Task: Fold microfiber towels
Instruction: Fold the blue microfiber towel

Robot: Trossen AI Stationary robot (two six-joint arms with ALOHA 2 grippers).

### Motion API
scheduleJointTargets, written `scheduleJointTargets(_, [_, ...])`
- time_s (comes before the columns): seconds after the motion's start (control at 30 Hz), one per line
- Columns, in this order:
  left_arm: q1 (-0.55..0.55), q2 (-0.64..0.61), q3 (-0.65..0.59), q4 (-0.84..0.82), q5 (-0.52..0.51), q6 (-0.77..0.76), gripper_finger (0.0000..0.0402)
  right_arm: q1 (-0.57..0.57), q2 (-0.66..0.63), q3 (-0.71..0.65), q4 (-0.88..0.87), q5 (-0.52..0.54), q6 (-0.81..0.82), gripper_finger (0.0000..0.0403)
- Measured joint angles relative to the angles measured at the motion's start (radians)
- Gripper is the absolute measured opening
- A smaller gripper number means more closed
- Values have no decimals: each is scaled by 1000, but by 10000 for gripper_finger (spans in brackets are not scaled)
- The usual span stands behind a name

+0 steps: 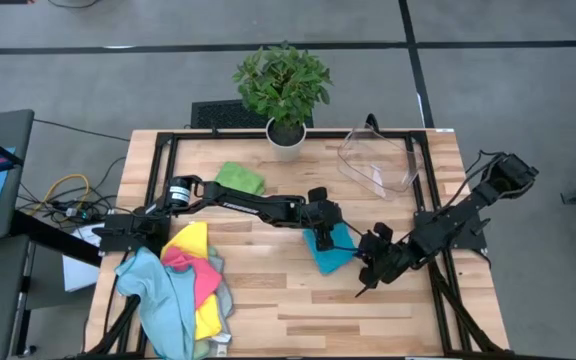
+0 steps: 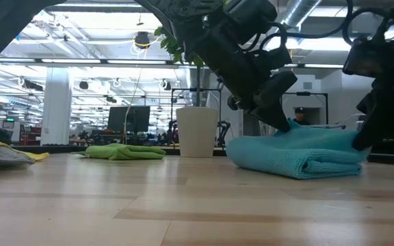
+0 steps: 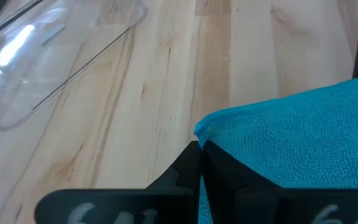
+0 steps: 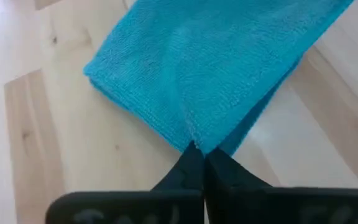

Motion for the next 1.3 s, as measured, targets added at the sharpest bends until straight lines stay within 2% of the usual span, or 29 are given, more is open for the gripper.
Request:
scheduleJointTargets(0.2, [0, 0, 0, -1, 0, -9, 4, 8, -1, 1, -69, 0, 74, 64])
scheduleJointTargets(0.4, [0, -1, 0, 3, 31, 50, 18, 12, -1, 1, -72, -4, 74, 64])
scheduleJointTargets(0.53, [0, -2, 0, 42, 84, 56, 64, 12, 3, 1, -73, -4, 75, 63])
scheduleJointTargets(0.67, [2, -3, 0, 18, 96, 35, 129, 12, 8, 1, -72, -6, 81, 63])
scheduleJointTargets(0.8, [8, -27, 13, -71, 22, -13, 186, 12, 8, 1, -77, -8, 84, 63])
scheduleJointTargets(0.93, [17, -32, 58, -160, -7, -32, 219, 12, 8, 1, -81, -8, 86, 63])
scheduleJointTargets(1.03, [20, -34, 88, -199, 1, -129, 225, 12, 6, 1, -85, -8, 105, 63])
scheduleJointTargets(1.1, [20, -40, 89, -201, 65, -195, 222, 20, -14, 1, -95, -4, 121, 63])
scheduleJointTargets(1.2, [2, -41, 65, -124, 164, -262, 202, 51, -61, 1, -132, 49, 170, 63])
scheduleJointTargets(1.3, [-27, -41, 32, -63, 174, -306, 173, 59, -89, 1, -179, 80, 223, 71])
